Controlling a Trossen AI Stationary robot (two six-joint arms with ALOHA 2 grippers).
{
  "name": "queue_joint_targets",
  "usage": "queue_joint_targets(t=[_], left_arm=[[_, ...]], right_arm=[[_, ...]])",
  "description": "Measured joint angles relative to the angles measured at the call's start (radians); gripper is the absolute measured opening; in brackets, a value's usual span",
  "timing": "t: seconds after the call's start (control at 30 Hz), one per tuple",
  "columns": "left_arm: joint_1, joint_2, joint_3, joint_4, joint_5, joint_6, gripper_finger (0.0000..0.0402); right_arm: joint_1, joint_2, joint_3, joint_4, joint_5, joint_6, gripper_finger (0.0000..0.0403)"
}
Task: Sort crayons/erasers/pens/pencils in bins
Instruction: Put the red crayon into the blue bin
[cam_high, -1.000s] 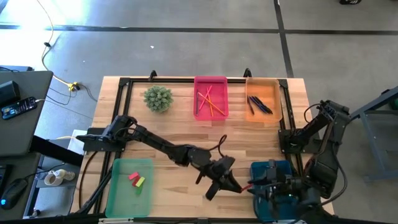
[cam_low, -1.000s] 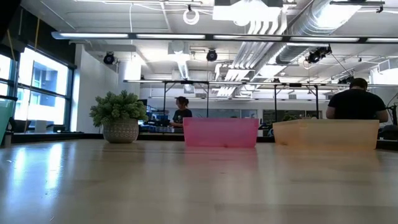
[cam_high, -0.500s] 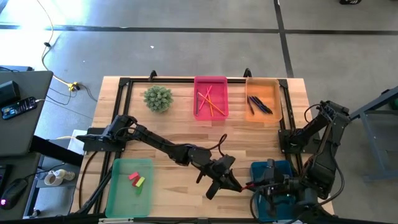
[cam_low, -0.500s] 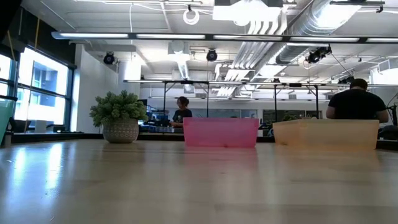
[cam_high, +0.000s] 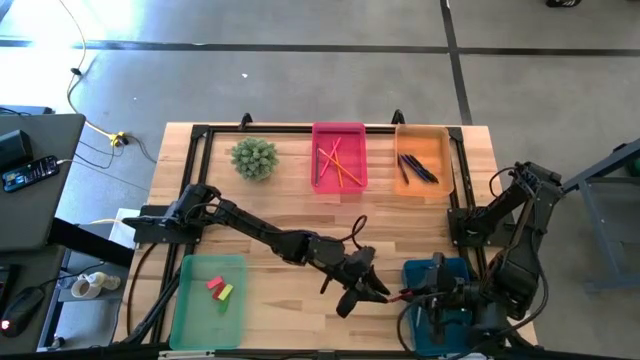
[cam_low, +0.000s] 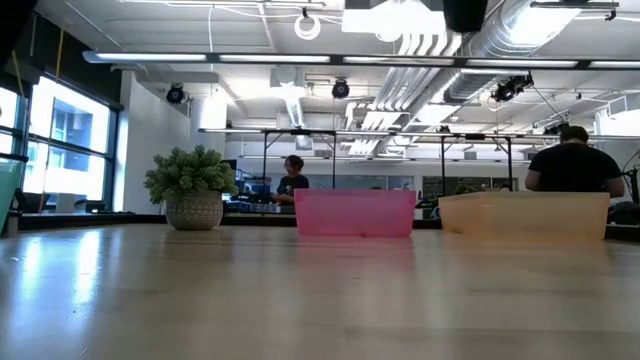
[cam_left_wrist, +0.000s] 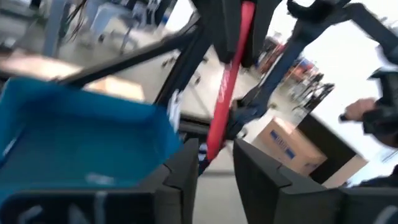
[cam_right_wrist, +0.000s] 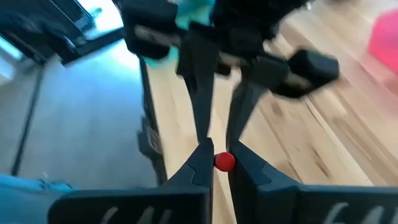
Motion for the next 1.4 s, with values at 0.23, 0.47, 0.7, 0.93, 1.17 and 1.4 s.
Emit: queue_joint_targets(t=[0.23,0.47,0.7,0.93,1.17,1.4], left_arm=[[0.038,0.0,0.0,-0.12,0.005,-0.015,0.0113],[0.062,0.0,0.0,-0.173,0.008,-0.003,0.0089],[0.081,-0.048,0.0,-0.214,-0.019,0.001,0.006],[0.084,-0.186,0.0,-0.391,-0.07,0.12,0.0031],[0.084,-0.345,0.0,-0.526,-0.074,0.193,0.0012],[0.084,-0.474,0.0,-0.634,-0.091,0.211,0.0001]], right_arm=[[0.0,0.0,0.0,-0.309,-0.187,0.234,0.0009],[0.021,0.009,0.0,-0.48,-0.272,0.358,0.0009],[0.054,0.09,0.0,-0.567,-0.374,0.447,0.0009],[0.076,0.168,0.0,-0.531,-0.465,0.494,0.0009],[0.075,0.199,0.0,-0.419,-0.537,0.514,0.0009],[0.07,0.211,0.0,-0.407,-0.57,0.566,0.0012]])
